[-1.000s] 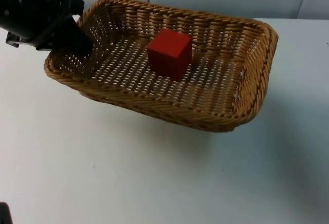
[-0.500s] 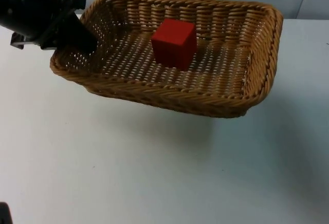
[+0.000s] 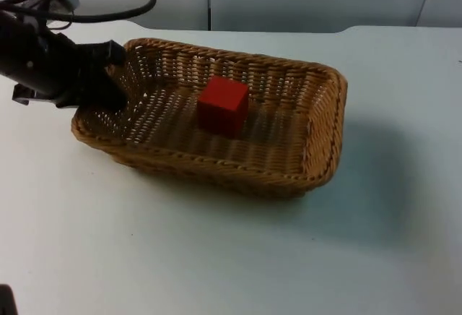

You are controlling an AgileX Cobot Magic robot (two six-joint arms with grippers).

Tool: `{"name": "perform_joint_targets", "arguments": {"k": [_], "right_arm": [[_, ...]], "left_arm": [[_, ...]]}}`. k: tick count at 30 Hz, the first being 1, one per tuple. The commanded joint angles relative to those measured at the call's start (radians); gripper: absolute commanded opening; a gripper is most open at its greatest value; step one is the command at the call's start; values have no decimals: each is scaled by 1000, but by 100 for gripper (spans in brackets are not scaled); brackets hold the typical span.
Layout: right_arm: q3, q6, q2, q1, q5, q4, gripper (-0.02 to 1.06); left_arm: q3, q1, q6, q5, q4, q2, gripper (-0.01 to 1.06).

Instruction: Pick up the basket with the left hand and place the cube into the basket with the right hand.

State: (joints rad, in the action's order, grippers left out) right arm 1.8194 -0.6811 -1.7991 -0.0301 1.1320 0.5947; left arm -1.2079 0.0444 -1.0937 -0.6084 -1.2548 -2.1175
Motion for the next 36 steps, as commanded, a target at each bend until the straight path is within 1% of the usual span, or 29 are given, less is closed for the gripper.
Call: {"name": "perform_joint_targets", "arguments": {"k": [1,7,9,11,12,13,16,17,18,19,20,22,23,27,28,29,30,31,32,33,34,35,36], "right_arm": [[-5,-10,7,-1,-3,12,0],[-5,-10,7,-1,-6,12,0],[-5,-10,7,-1,-2,12,0],[-5,-10,7,-1,0,12,0],[-5,-10,7,-1,0,12,0],[-5,-10,7,-1,0,12,0],[-5,-10,7,-1,0,12,0],[-5,-10,7,-1,0,12,0],[-5,-10,7,-1,0,12,0],[-5,-10,7,-1,0,12,0],[-5,-10,7,-1,0,12,0],[-5,-10,7,-1,0,12,0],[-5,-10,7,-1,0,12,0],[-5,-11,7,-1,-14,12,0],[-5,-11,7,-1,-14,12,0],[-5,-11,7,-1,-23,12,0],[-5,-11,7,-1,-38,12,0],[-5,-11,7,-1,-69,8,0],[-3,-9,9,-1,-100,3,0],[-3,-1,20,-1,-152,-1,0],[-3,-1,20,-1,-152,-1,0],[-3,35,35,-1,-221,-31,0],[-3,87,59,-1,-284,-81,0]], "left_arm": [[-13,-1,-9,15,-38,11,0],[-39,-1,-9,24,9,5,0],[-47,-1,-7,28,11,1,4],[-48,-1,-7,37,11,1,15],[-48,-1,-7,37,11,1,15],[-48,-1,-7,37,13,1,23],[-48,-1,-5,37,14,1,52],[-48,-1,-5,37,14,1,59],[-48,-1,-5,37,14,1,59],[-51,-1,-5,37,14,1,63],[-61,-1,-5,32,27,1,65],[-94,-1,-3,28,98,1,64],[-94,-1,-3,28,98,1,64],[-184,-1,50,27,213,41,63],[-184,-1,50,27,213,41,63],[-210,-1,60,33,240,57,62],[-244,-1,72,39,275,82,56],[-280,-1,110,42,320,105,44],[-330,-3,175,45,430,152,22],[-367,-3,241,34,527,187,3],[-367,-3,241,34,527,187,3],[-400,-3,314,29,614,220,0],[-423,-3,389,27,716,260,0]]}}
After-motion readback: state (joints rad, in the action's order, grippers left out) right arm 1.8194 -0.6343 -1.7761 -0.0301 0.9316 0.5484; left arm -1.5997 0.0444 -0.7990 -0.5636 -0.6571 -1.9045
